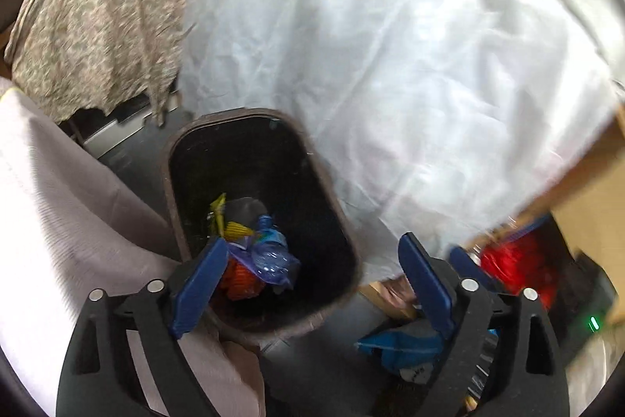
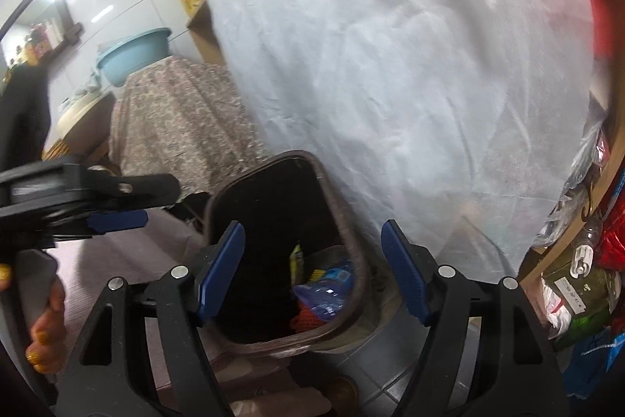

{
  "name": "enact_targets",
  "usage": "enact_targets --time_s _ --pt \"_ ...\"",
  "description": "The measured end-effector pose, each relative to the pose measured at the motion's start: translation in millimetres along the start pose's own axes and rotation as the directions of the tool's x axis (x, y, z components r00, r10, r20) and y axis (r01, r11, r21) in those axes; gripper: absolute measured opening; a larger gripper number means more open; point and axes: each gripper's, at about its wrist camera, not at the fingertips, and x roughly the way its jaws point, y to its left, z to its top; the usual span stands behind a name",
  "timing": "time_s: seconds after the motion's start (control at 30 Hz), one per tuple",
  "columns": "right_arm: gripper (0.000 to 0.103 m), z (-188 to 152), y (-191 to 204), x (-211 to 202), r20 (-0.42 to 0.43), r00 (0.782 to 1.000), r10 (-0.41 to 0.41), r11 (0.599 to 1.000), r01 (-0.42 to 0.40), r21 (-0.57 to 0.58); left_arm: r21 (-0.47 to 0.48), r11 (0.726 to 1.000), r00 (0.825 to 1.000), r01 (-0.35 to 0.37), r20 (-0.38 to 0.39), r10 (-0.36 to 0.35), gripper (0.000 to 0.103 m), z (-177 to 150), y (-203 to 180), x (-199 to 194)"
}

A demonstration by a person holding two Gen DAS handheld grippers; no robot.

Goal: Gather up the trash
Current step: 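Move both tools back toward the table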

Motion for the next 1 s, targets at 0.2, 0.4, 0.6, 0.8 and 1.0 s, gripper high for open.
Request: enact_targets --time_s 0.2,0.4,0.6,0.8,1.0 --pt "0.076 -3.8 45.1 -11.4 -0.068 0.99 0.12 0.991 -0.123 -0.043 0.117 0.993 0.998 0.02 0.062 -0.027 0.097 -30.5 8.1 -63.8" --pt "0.076 -10.7 101.9 -27.5 -0.14 0.956 0.259 0.958 -0.273 -0.091 0.051 0.999 0.989 0.0 0.148 -0.007 0.098 -65.1 58.7 -129.5" --pt "0.077 -14.1 174.3 -43.0 -0.224 0.899 0.376 0.904 -0.409 -0.124 0.008 0.988 0.95 -0.157 0.275 0.149 0.098 -103.3 111.6 -203.5" --pt "0.077 -30.2 260.3 -46.7 -0.324 0.808 0.492 0.828 -0.55 -0.113 -0.116 0.927 0.873 -0.357 0.313 0.375 0.098 -132.0 172.2 -258.6" --pt "0.077 -44.4 336.5 -32.7 -0.435 0.7 0.566 0.769 -0.639 -0.027 -0.31 0.858 0.839 -0.409 0.243 0.487 0.098 -154.3 247.7 -286.2"
